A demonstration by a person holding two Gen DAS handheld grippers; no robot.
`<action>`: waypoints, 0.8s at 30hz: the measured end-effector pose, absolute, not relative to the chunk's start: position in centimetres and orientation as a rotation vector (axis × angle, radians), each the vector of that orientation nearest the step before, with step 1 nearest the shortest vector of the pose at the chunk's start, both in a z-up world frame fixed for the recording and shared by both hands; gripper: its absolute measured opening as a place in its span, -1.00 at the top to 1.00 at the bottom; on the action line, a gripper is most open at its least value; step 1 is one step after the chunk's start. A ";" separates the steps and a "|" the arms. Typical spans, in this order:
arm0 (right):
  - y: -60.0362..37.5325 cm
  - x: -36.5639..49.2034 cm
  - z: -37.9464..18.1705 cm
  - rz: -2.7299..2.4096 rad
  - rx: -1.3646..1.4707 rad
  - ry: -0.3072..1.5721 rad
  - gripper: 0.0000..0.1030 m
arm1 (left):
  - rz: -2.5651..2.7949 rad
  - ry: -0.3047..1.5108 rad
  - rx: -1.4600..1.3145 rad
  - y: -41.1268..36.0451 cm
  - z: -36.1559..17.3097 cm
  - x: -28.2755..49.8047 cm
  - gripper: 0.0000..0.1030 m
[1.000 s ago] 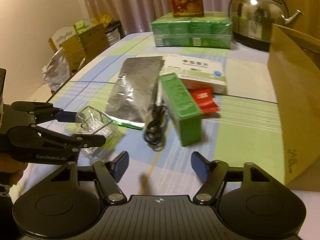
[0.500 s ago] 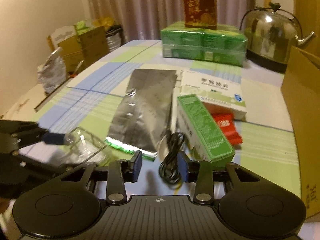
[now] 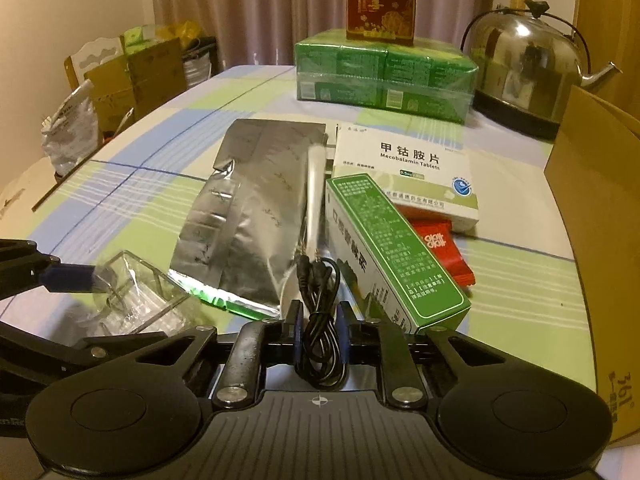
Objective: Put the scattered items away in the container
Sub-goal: 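Grasp the clear plastic tray with left tool while right tool grasps black cable, then lift the tray and cable and carry both over the cardboard box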
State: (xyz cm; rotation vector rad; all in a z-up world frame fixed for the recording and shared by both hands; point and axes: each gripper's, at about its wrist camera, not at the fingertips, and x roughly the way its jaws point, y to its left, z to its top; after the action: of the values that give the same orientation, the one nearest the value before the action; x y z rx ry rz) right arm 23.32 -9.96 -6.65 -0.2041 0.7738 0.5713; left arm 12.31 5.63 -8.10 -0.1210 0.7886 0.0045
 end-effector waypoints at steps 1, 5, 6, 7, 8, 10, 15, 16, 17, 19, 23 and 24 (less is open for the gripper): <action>-10.0 23.3 -6.6 0.571 -0.205 0.771 0.75 | 0.004 0.790 -0.119 5.6 -8.1 12.3 -0.24; -10.7 22.8 -6.3 0.586 -0.194 0.773 0.82 | 0.009 0.792 -0.110 5.4 -8.2 12.4 -0.27; -10.9 22.5 -6.1 0.589 -0.195 0.769 0.82 | 0.011 0.793 -0.112 5.3 -8.2 12.4 -0.27; -11.1 22.3 -6.1 0.594 -0.194 0.769 0.82 | 0.013 0.793 -0.109 5.2 -8.2 12.4 -0.27; -11.3 22.1 -6.0 0.596 -0.188 0.771 0.82 | 0.013 0.794 -0.103 5.1 -8.2 12.4 -0.27; -11.9 21.6 -5.8 0.596 -0.183 0.768 0.83 | 0.015 0.795 -0.095 5.1 -8.1 12.4 -0.27; -13.6 20.0 -5.0 0.597 -0.167 0.766 0.83 | 0.018 0.784 -0.093 4.9 -7.7 12.1 -0.23; -14.0 19.7 -4.9 0.595 -0.169 0.767 0.83 | 0.016 0.783 -0.092 4.8 -7.6 12.0 -0.23; -14.3 19.3 -4.9 0.591 -0.171 0.769 0.83 | 0.013 0.784 -0.092 4.7 -7.5 11.9 -0.23; -15.0 18.7 -5.0 0.581 -0.180 0.780 0.83 | 0.007 0.779 -0.091 4.3 -7.3 11.6 -0.23; -15.8 18.1 -5.8 0.554 -0.212 0.800 0.82 | -0.006 0.797 -0.076 3.5 -7.5 11.4 -0.23; -15.9 18.0 -5.9 0.555 -0.211 0.799 0.82 | -0.003 0.797 -0.071 3.3 -7.5 11.3 -0.23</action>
State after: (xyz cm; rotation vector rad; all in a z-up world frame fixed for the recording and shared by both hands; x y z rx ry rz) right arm 17.99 -15.95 -5.93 -0.2113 0.7992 0.5548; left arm 11.34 3.32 -7.54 -0.0711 0.7973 -0.0029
